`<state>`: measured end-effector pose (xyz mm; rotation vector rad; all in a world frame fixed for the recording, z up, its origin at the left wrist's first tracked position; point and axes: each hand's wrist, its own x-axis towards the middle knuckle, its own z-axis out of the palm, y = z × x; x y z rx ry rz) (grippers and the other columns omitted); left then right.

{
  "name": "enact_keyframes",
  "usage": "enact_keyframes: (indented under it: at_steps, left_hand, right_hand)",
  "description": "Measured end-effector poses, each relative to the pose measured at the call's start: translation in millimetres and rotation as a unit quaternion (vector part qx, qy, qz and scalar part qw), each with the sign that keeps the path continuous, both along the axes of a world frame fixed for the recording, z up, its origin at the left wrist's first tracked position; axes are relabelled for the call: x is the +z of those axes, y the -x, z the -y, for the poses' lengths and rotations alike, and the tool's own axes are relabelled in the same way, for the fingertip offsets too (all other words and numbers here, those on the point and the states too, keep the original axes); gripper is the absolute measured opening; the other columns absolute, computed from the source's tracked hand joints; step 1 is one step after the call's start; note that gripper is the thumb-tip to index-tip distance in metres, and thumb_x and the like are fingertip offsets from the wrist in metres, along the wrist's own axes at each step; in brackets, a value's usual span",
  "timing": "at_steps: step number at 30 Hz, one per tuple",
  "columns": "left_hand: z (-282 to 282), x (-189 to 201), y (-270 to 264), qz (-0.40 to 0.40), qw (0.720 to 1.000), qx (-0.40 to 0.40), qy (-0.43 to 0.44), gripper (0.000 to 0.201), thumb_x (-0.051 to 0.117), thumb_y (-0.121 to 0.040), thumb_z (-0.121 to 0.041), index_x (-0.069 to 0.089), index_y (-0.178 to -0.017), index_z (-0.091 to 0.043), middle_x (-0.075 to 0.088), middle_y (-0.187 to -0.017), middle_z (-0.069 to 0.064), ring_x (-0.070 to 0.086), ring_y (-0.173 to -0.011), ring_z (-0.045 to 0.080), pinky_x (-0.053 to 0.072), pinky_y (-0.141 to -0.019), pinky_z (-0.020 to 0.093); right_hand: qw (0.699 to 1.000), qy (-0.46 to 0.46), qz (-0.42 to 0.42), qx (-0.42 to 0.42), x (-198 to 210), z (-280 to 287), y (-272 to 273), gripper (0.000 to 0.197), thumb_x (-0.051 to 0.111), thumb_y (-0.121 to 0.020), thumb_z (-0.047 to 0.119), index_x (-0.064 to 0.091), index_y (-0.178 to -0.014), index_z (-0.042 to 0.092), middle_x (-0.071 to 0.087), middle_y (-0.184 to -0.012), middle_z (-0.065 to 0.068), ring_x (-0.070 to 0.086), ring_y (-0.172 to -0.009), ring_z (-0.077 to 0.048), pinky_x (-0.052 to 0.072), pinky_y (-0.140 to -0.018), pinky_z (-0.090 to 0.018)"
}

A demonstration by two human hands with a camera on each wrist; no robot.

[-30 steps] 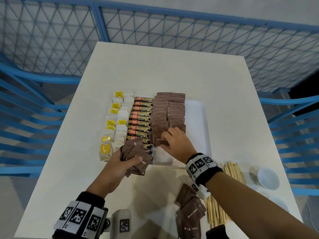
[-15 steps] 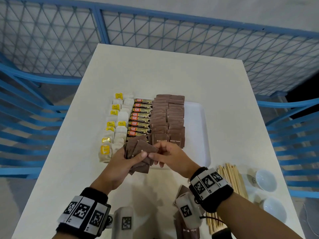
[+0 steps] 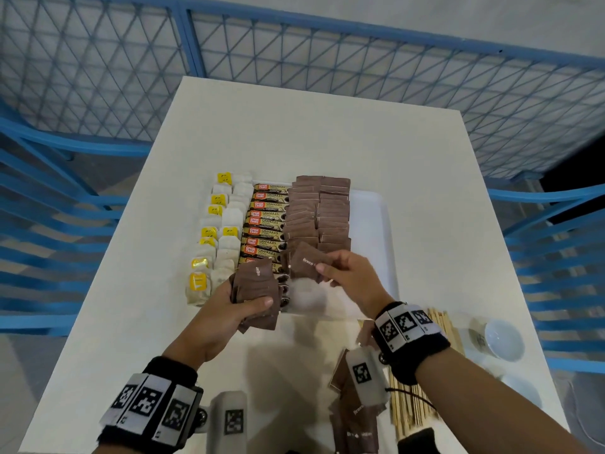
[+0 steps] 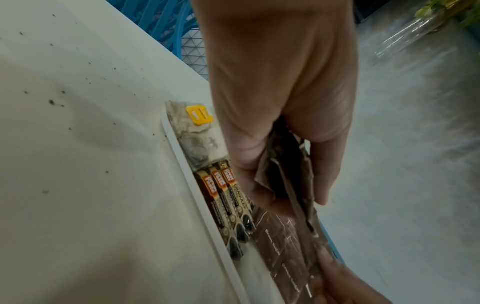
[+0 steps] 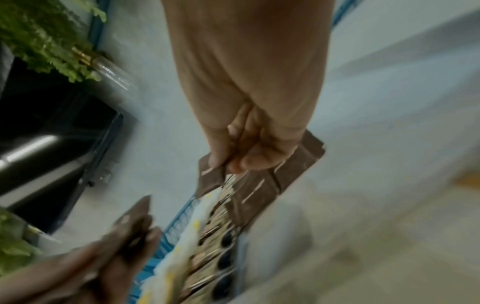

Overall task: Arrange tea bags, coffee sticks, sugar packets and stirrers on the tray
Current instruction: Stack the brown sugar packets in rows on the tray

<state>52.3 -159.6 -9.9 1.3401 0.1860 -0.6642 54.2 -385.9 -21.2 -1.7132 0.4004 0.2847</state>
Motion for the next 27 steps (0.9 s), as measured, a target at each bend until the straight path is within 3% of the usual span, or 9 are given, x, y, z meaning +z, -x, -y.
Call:
enact_keyframes:
  at_steps: [2,4,8,11,15,19,21,24,27]
  left_hand:
    - [-4,-1,-2,-0.002,1.000,0.008,-0.007,0.047,0.078,-0.063,0.000,0.062,-0.104,-0.017,0.073,-0.088,0.002,0.066,-0.085,0.023,0.052,-0.068,0.032]
    - [-6,-1,-2,-0.005,1.000,0.018,-0.009,0.044,0.075,-0.068,0.003,0.062,-0.106,-0.016,0.073,-0.091,0.003,0.066,-0.088,0.024,0.050,-0.081,0.041]
    - [-6,-1,-1,-0.005,1.000,0.019,-0.002,0.045,0.072,-0.065,-0.001,0.062,-0.107,-0.015,0.073,-0.091,0.002,0.068,-0.084,0.020,0.048,-0.085,0.043]
    - [-5,-3,-2,0.001,1.000,0.016,-0.008,0.043,0.074,-0.068,0.000,0.062,-0.105,-0.017,0.073,-0.090,0.002,0.068,-0.084,0.019,0.054,-0.076,0.037]
    - [-5,-3,-3,-0.002,1.000,0.011,-0.002,0.037,0.064,-0.078,0.008,0.061,-0.105,-0.016,0.072,-0.093,0.004,0.068,-0.085,0.021,0.054,-0.062,0.025]
    - [-2,-2,-2,-0.002,1.000,0.013,0.010,0.047,0.079,-0.059,-0.011,0.063,-0.103,-0.016,0.072,-0.091,0.006,0.065,-0.085,0.027,0.045,-0.068,0.033]
    - [1,-1,-3,0.003,1.000,0.009,0.003,0.041,0.078,-0.061,-0.011,0.064,-0.099,-0.017,0.071,-0.085,0.004,0.063,-0.079,0.024,0.039,-0.061,0.029]
    - [8,2,-3,0.006,1.000,0.003,-0.003,0.032,0.074,-0.070,0.000,0.063,-0.096,-0.015,0.070,-0.075,0.000,0.061,-0.064,0.016,0.034,-0.043,0.017]
    - [14,4,-4,0.013,1.000,-0.001,0.004,0.029,0.073,-0.065,-0.013,0.069,-0.093,-0.020,0.068,-0.079,0.007,0.054,-0.070,0.023,0.031,-0.046,0.020]
  right_hand:
    - [0.997,0.072,0.008,0.007,-5,7,-9,0.007,0.068,-0.083,0.010,0.063,-0.085,0.014,0.067,-0.071,0.000,0.059,-0.060,-0.001,0.045,-0.064,-0.015]
    - [0.990,0.133,0.012,0.048,-8,9,-15,0.009,0.070,-0.081,0.011,0.066,-0.090,0.011,0.066,-0.072,0.003,0.059,-0.064,-0.003,0.042,-0.064,-0.005]
    - [0.970,0.217,0.019,0.106,-12,4,-23,0.020,0.071,-0.080,0.016,0.069,-0.099,0.008,0.066,-0.085,-0.001,0.056,-0.076,-0.008,0.039,-0.062,-0.001]
    - [0.965,0.237,0.016,0.109,-16,-1,-28,0.023,0.072,-0.079,0.018,0.067,-0.099,0.008,0.067,-0.091,-0.005,0.056,-0.081,-0.012,0.042,-0.073,-0.016]
    - [0.965,0.241,0.026,0.104,-17,-6,-29,0.023,0.074,-0.078,0.018,0.061,-0.094,0.008,0.059,-0.075,-0.001,0.053,-0.071,-0.013,0.042,-0.065,-0.021]
    - [0.956,0.273,0.052,0.095,-18,-7,-25,0.030,0.070,-0.081,0.025,0.051,-0.098,0.011,0.046,-0.070,0.007,0.043,-0.063,-0.006,0.034,-0.057,-0.016]
    - [0.953,0.280,0.087,0.076,-11,-12,-21,0.026,0.065,-0.085,0.029,0.050,-0.098,0.011,0.044,-0.071,0.010,0.043,-0.065,-0.004,0.032,-0.056,-0.011]
    - [0.971,0.187,0.109,0.102,11,-26,-9,0.020,0.054,-0.092,0.034,0.052,-0.093,0.014,0.053,-0.076,0.008,0.048,-0.066,-0.003,0.037,-0.062,-0.011]
    - [0.985,0.052,0.058,0.156,21,-39,4,0.023,0.057,-0.088,0.040,0.054,-0.088,0.018,0.056,-0.078,0.001,0.049,-0.068,-0.009,0.042,-0.065,-0.019]
